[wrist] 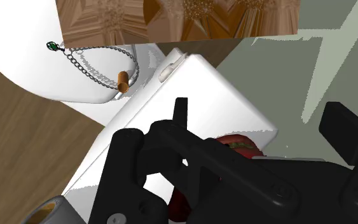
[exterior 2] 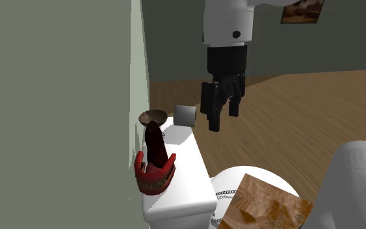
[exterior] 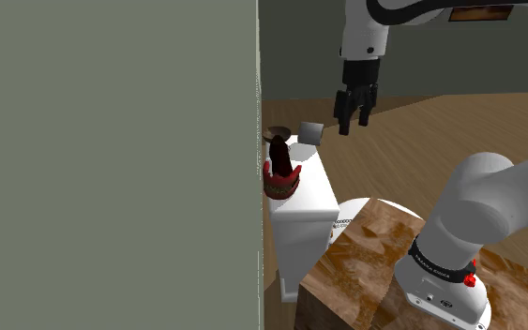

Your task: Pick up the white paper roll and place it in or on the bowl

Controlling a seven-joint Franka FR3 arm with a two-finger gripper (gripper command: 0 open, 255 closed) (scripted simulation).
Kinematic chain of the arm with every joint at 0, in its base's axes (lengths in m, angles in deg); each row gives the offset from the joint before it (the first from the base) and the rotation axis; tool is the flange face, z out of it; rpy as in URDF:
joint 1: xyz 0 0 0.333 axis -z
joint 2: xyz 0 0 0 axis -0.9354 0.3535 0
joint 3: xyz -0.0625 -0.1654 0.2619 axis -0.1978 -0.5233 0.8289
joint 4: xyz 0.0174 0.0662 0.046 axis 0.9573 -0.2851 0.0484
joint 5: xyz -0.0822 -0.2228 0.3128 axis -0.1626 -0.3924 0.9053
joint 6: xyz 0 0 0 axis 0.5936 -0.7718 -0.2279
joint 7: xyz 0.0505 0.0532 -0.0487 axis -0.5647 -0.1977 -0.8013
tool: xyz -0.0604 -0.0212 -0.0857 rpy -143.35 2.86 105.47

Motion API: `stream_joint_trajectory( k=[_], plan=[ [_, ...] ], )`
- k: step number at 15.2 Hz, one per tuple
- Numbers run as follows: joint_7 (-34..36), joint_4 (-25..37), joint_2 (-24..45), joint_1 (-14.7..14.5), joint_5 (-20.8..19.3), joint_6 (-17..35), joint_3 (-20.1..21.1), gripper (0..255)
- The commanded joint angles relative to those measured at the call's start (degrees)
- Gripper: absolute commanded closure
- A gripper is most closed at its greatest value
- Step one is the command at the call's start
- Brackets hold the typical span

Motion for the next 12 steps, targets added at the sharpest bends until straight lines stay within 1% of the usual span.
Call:
stream_joint_trajectory(
  k=[1,7,10,12],
  plan=[
    [0.0,0.0,0.0,0.0,0.0,0.0,0.0,0],
    [-11.73,-13.45,-9.44,2.37,-4.93,14.55,-8.72,0],
    [-18.06,-18.79,-11.87,3.88,-7.41,22.56,-14.29,0],
    [-22.59,-21.69,-12.33,4.8,-8.93,28.28,-18.53,0]
  ],
)
